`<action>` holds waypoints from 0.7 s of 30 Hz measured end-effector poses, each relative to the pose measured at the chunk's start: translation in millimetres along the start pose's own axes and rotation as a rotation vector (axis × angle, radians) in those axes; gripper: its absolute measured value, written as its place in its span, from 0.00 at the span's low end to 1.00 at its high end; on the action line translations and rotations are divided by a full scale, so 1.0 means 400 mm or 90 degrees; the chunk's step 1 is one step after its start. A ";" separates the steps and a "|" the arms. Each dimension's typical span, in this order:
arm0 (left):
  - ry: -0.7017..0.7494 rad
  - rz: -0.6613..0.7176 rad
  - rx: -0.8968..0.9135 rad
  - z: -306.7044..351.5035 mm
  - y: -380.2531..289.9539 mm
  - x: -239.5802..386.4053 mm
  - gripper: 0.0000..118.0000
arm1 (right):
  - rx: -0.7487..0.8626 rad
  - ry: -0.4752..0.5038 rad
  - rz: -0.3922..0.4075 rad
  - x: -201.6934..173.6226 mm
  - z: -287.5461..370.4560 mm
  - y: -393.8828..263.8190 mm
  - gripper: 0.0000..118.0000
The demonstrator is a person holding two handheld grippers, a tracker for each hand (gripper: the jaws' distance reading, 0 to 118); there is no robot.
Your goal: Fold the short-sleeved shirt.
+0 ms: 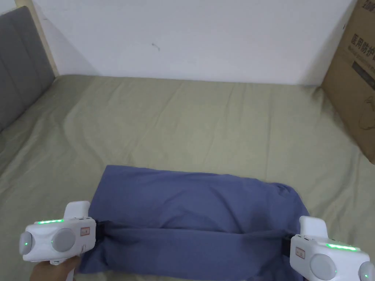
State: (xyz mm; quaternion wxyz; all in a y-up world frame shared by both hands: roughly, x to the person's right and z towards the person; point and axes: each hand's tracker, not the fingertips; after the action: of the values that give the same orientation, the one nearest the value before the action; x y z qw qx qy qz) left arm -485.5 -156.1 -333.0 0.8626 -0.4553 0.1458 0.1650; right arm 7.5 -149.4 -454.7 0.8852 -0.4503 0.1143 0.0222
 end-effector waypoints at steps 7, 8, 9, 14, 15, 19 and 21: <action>-0.009 0.024 -0.020 -0.025 -0.003 -0.011 0.14 | -0.022 -0.011 -0.026 0.006 -0.032 -0.021 0.14; -0.015 0.025 -0.021 -0.014 0.001 -0.010 0.31 | -0.015 -0.012 -0.026 0.004 -0.014 -0.018 0.25; -0.023 0.028 -0.018 0.010 0.006 -0.006 0.45 | -0.003 -0.011 -0.027 0.001 0.007 -0.012 0.37; -0.070 0.013 0.103 0.154 0.012 0.027 0.57 | 0.103 0.023 -0.032 -0.005 0.156 0.034 0.79; -0.075 0.008 0.131 0.195 0.016 0.037 0.58 | 0.136 0.030 -0.029 -0.009 0.198 0.045 0.80; -0.102 -0.012 0.230 0.343 0.018 0.067 0.66 | 0.244 0.047 -0.015 -0.027 0.359 0.060 0.88; -0.125 -0.039 0.268 0.415 0.014 0.084 0.78 | 0.304 0.041 -0.004 -0.038 0.438 0.046 0.92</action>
State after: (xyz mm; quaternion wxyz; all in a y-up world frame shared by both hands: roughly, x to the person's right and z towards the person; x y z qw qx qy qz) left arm -440.8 -9.7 -260.7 0.9533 -0.2512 0.0782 0.1482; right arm 22.0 3.0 -366.5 0.9627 -0.2288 0.1430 -0.0227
